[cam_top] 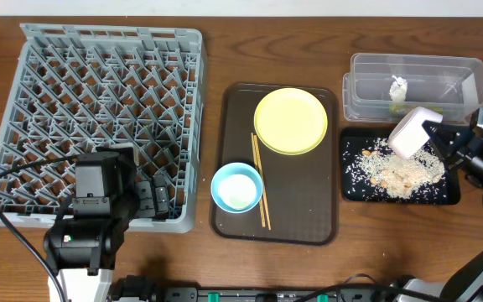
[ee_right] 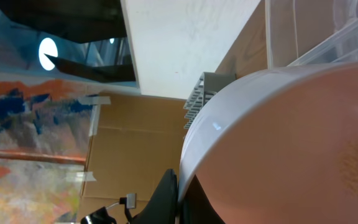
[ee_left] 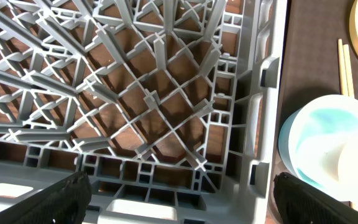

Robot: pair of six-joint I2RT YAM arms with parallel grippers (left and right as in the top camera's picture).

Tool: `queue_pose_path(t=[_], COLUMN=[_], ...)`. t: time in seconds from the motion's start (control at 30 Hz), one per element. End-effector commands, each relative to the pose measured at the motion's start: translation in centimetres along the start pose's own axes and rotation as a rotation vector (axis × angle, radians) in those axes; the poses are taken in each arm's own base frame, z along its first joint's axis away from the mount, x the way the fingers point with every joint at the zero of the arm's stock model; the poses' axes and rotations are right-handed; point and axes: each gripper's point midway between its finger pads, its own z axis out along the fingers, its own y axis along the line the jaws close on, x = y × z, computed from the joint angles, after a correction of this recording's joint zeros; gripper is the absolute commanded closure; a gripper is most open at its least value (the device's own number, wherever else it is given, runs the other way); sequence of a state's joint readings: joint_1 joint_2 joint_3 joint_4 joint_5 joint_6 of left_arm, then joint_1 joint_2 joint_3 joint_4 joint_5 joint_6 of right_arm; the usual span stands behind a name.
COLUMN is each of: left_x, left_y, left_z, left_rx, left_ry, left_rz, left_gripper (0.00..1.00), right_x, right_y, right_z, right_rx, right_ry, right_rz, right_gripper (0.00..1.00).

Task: Sort waste into correct bins and load items into the dishwasher
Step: 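Tip the pink bowl over the black tray to dump the scraps, then carry the pink bowl toward the center and raise the left gripper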

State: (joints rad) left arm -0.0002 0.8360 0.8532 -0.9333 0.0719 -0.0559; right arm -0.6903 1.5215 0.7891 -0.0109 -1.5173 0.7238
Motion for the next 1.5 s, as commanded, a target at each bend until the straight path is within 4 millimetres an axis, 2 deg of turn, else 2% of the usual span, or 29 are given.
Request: queue_pose_path(t=[0.0, 0.23, 0.43, 0.57, 0.67, 0.73, 0.83, 0.9, 1.0, 1.07, 1.13, 1.33, 1.47], left_x=[-0.7, -0.7, -0.7, -0.7, -0.7, -0.7, -0.7, -0.7, -0.7, -0.7, -0.7, -0.7, -0.7], left_y=[0.0, 0.0, 0.0, 0.0, 0.0, 0.0, 0.0, 0.0, 0.0, 0.0, 0.0, 0.0, 0.0], left_z=[-0.5, -0.5, -0.5, -0.5, -0.5, -0.5, -0.5, -0.5, -0.5, -0.5, -0.5, -0.5, -0.5], left_rx=[0.000, 0.000, 0.000, 0.000, 0.000, 0.000, 0.000, 0.001, 0.000, 0.000, 0.000, 0.000, 0.000], left_ry=[-0.021, -0.021, -0.021, -0.021, -0.021, -0.021, -0.021, -0.021, -0.021, -0.021, -0.021, -0.021, -0.021], left_rz=[-0.014, -0.014, -0.014, -0.014, -0.014, -0.014, -0.014, -0.015, -0.014, -0.014, -0.014, -0.014, -0.014], left_gripper=[0.05, 0.05, 0.05, 0.05, 0.05, 0.05, 0.05, 0.05, 0.05, 0.05, 0.05, 0.05, 0.05], right_x=[0.7, 1.6, 2.8, 3.4, 3.4, 2.9, 2.8, 3.6, 4.5, 5.3, 5.8, 6.5, 8.0], right_y=[0.4, 0.5, 0.7, 0.7, 0.4, -0.5, -3.4, -6.0, -7.2, -7.0, -5.9, -1.2, -0.2], right_z=[0.3, 1.5, 3.1, 3.8, 3.9, 4.0, 4.1, 4.2, 5.2, 6.3, 7.6, 11.8, 15.2], right_rx=[-0.033, -0.048, -0.071, -0.077, -0.052, 0.008, 0.153, 0.292, 0.372, 0.384, 0.384, 0.409, 0.460], right_ry=[0.036, 0.077, 0.132, 0.158, 0.155, 0.126, 0.063, 0.038, 0.075, 0.115, 0.153, 0.205, 0.250], right_rz=[-0.069, -0.288, -0.407, -0.389, -0.283, -0.151, 0.052, 0.149, 0.036, -0.043, -0.139, -0.449, -0.676], right_gripper=[0.99, 0.99, 0.99, 0.99, 0.99, 0.99, 0.99, 0.99, 0.99, 0.99, 0.99, 0.99, 0.99])
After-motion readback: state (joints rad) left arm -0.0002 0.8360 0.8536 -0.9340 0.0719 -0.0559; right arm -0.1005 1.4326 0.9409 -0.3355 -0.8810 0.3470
